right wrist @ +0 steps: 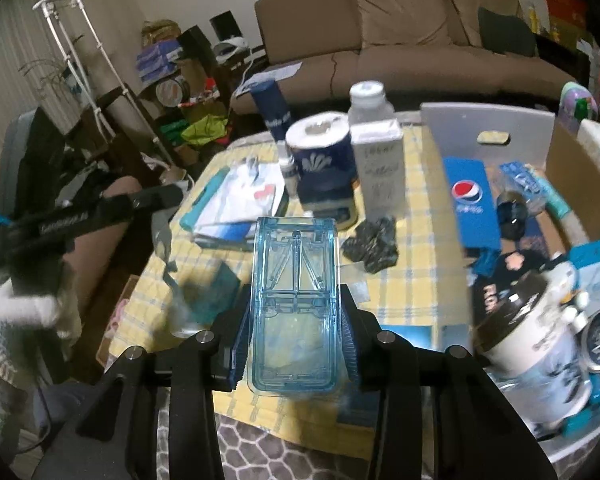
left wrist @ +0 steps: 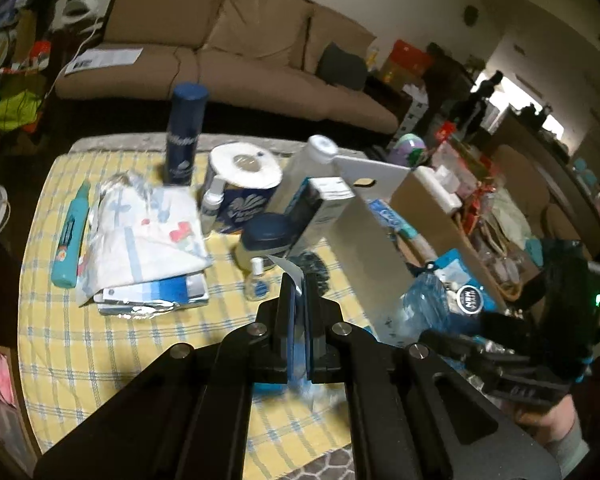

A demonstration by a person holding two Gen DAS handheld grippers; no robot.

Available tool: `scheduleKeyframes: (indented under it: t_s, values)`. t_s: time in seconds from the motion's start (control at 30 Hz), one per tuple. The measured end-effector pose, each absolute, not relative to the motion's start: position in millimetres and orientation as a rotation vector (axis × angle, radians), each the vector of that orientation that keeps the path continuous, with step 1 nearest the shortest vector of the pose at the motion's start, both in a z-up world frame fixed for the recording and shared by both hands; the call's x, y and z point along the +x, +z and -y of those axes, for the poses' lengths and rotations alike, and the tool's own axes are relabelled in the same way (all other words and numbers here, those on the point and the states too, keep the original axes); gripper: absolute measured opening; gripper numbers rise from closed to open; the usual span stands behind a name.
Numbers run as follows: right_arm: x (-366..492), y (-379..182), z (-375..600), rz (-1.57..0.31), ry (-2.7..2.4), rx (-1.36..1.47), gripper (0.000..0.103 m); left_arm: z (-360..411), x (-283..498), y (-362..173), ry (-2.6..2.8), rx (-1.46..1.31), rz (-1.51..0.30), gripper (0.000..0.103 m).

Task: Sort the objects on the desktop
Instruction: 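Carry the case and tissue packet into the cardboard box and open both tools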

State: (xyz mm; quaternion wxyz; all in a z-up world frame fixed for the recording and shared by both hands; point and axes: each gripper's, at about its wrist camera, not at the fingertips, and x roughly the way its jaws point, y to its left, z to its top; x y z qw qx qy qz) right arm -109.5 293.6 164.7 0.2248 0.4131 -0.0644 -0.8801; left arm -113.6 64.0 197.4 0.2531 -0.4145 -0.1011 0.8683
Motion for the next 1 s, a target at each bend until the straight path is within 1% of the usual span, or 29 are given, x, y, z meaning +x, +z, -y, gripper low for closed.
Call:
scheduleKeyframes:
  t_s: [0.33, 0.6, 0.83, 1.0]
  values:
    - [-103.6, 205.7, -331.3, 0.158, -2.469, 1.115, 0.039, -94.0, -98.8, 228.8, 2.329, -1.089, 0.258, 0.003]
    - [-133.5, 227.8, -386.2, 0.151, -2.543, 1.145, 0.039, -174.4, -117.4, 255.8, 2.262, -1.061, 0.188, 0.003]
    - [-180.2, 210.6, -452.9, 0.242, -2.622, 1.214, 0.039, -268.0, -155.5, 258.0, 2.226, -1.055, 0.098, 0.003]
    - [-224.9, 181.9, -488.1, 0.296, -2.649, 1.292, 0.039, -319.5, -196.9, 236.9, 2.246, -1.087, 0.037, 0.003]
